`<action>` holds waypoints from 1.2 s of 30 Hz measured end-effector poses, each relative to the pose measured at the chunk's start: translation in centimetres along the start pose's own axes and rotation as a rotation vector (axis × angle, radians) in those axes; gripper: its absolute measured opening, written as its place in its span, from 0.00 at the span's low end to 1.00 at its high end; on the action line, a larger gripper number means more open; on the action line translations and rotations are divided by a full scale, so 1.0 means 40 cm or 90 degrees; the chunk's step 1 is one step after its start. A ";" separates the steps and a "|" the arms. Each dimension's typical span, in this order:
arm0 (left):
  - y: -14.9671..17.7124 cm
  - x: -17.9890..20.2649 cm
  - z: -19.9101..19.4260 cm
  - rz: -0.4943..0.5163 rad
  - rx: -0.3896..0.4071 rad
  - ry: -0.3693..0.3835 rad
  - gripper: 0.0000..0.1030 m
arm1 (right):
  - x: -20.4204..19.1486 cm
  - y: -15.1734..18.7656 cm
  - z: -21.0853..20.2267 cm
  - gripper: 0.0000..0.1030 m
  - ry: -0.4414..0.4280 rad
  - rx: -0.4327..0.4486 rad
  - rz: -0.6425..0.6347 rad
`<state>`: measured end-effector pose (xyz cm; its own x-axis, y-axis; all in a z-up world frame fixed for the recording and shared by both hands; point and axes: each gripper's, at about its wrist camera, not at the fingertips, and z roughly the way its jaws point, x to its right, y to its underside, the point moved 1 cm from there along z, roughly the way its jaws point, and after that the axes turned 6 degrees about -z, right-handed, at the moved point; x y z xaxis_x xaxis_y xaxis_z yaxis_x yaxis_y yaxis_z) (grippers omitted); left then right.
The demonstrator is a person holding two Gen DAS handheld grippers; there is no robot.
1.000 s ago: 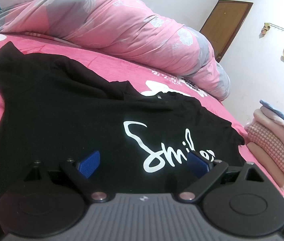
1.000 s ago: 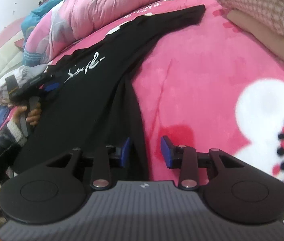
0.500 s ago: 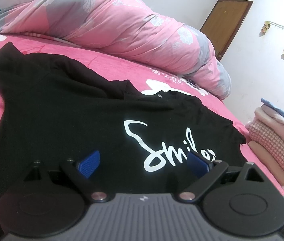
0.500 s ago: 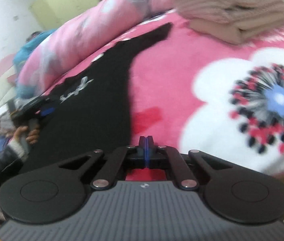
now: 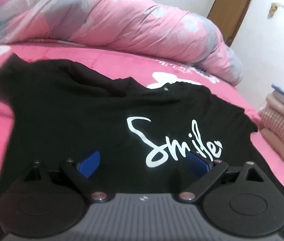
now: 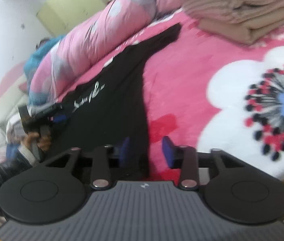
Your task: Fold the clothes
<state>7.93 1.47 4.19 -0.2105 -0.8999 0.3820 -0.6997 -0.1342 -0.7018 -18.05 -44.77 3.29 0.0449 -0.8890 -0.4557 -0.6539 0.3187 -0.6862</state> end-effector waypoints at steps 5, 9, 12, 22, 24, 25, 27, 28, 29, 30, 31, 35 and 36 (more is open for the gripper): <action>0.008 -0.002 -0.227 0.016 0.056 0.001 0.92 | -0.017 -0.001 0.040 0.31 0.002 -0.048 -0.034; 0.069 -0.055 -0.404 -0.019 0.097 -0.016 0.94 | -0.030 0.018 0.024 0.05 -0.002 -0.065 -0.056; 0.140 -0.098 -0.475 -0.047 0.077 -0.050 0.94 | -0.030 0.026 0.005 0.02 0.008 -0.054 -0.046; 0.291 -0.151 -0.584 -0.032 0.034 -0.110 0.93 | -0.025 0.051 -0.041 0.01 0.044 -0.036 0.009; 0.301 -0.151 -0.596 -0.019 0.036 -0.114 0.93 | -0.034 0.042 -0.060 0.01 0.048 -0.019 0.003; 0.306 -0.152 -0.597 -0.014 0.036 -0.119 0.93 | -0.031 0.045 -0.058 0.01 0.057 -0.027 0.003; 0.313 -0.151 -0.591 -0.010 0.031 -0.131 0.91 | -0.026 0.051 -0.052 0.01 0.073 -0.043 0.003; 0.317 -0.149 -0.592 -0.007 0.027 -0.134 0.89 | -0.027 0.053 -0.048 0.01 0.074 -0.047 0.012; 0.320 -0.146 -0.595 -0.001 0.026 -0.135 0.89 | -0.035 0.049 -0.058 0.01 0.073 -0.037 0.006; 0.323 -0.141 -0.599 0.010 0.027 -0.136 0.89 | -0.043 0.046 -0.067 0.01 0.073 -0.027 0.001; 0.325 -0.136 -0.604 0.024 0.028 -0.138 0.90 | -0.051 0.044 -0.072 0.01 0.074 -0.022 -0.005; 0.342 -0.134 -0.607 0.056 0.019 -0.152 0.90 | -0.043 0.071 -0.033 0.01 0.120 -0.069 -0.038; 0.346 -0.137 -0.612 0.056 0.018 -0.157 0.90 | -0.045 0.073 -0.029 0.01 0.122 -0.069 -0.047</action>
<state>-17.30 14.69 7.11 -0.0941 -0.9822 0.1626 -0.6655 -0.0594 -0.7440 -20.93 -42.63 2.76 -0.0426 -0.9580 -0.2834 -0.7320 0.2230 -0.6438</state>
